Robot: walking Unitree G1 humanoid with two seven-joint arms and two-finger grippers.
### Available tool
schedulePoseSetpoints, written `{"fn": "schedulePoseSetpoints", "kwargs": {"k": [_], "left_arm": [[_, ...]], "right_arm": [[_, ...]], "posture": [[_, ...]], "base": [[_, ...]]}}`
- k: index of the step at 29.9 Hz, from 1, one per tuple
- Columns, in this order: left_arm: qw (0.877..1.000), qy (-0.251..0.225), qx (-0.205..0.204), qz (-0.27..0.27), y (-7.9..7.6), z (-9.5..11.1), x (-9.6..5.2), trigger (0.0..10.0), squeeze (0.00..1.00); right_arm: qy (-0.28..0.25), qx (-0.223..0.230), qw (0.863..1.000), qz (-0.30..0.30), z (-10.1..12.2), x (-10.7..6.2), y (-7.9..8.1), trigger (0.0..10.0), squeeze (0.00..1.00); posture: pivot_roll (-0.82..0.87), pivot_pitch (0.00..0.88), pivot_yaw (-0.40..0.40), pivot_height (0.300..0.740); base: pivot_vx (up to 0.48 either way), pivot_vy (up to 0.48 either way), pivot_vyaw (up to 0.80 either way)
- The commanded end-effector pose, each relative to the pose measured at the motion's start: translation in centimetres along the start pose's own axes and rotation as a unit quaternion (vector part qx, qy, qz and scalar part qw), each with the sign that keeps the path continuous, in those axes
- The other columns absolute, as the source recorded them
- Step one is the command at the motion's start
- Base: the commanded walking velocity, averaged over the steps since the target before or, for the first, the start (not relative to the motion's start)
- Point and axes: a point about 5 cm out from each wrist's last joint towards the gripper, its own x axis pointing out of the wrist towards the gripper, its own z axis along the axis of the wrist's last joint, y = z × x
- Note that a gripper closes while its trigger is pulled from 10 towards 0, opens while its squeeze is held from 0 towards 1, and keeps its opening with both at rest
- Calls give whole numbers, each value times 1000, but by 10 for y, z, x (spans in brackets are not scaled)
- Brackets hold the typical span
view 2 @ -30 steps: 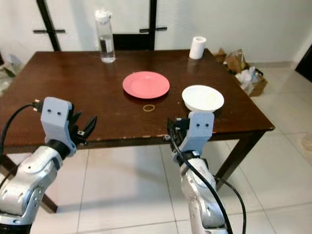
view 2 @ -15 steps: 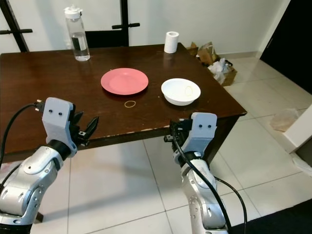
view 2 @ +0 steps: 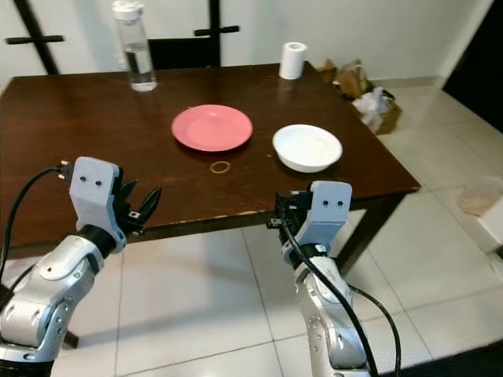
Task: Setting the table
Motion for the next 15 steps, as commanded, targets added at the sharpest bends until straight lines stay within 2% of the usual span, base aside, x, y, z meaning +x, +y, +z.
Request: {"fn": "schedulePoseSetpoints", "kwargs": {"k": [1,15], "left_arm": [[1000,15,-1,1,1,-6,-2,10000,0],[1000,21,4,-1,0,-7,-2,10000,0]], "right_arm": [[4,5,1000,1,-3,-2,0,10000,0],[6,10,1000,5,-4,-3,1,10000,0]], "posture": [[116,172,66,740],[118,176,71,740]], "base": [[0,0,788],[0,0,785]]}}
